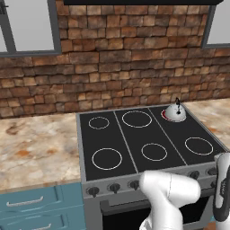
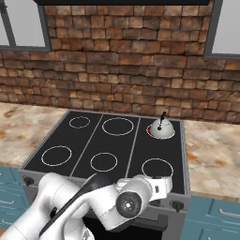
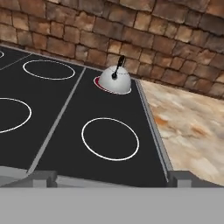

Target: Lower the heat of the kettle.

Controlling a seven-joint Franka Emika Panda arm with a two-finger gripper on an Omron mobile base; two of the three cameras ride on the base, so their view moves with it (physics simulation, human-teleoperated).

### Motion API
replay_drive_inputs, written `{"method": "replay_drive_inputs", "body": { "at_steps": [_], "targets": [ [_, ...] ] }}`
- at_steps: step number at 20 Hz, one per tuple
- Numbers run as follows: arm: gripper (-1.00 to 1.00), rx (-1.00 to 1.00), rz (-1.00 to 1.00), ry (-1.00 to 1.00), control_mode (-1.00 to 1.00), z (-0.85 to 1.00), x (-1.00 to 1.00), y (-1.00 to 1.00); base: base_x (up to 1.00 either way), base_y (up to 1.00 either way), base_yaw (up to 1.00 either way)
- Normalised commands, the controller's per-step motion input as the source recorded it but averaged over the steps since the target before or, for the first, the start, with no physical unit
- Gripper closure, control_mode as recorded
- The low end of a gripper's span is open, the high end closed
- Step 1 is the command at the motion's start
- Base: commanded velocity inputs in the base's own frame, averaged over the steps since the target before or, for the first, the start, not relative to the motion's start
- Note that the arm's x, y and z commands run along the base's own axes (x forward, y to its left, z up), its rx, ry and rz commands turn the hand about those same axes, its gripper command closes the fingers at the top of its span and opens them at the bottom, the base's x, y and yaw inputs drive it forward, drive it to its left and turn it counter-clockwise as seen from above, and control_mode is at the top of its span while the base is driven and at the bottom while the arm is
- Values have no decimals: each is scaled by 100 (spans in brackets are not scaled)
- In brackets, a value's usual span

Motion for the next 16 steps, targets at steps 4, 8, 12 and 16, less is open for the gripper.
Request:
{"method": "replay_drive_inputs", "body": {
  "at_steps": [4,8,12,16],
  "targets": [
    [-100,-40,31,-27,-100,-50,-7,-5,0,0,0],
    [-100,-37,33,-38,-100,-40,-2,-1,0,0,0],
    [-100,-41,18,-14,-100,-27,0,1,0,0,0],
    [-100,-38,0,-3,-100,-48,1,-3,0,0,0]
  ]
}}
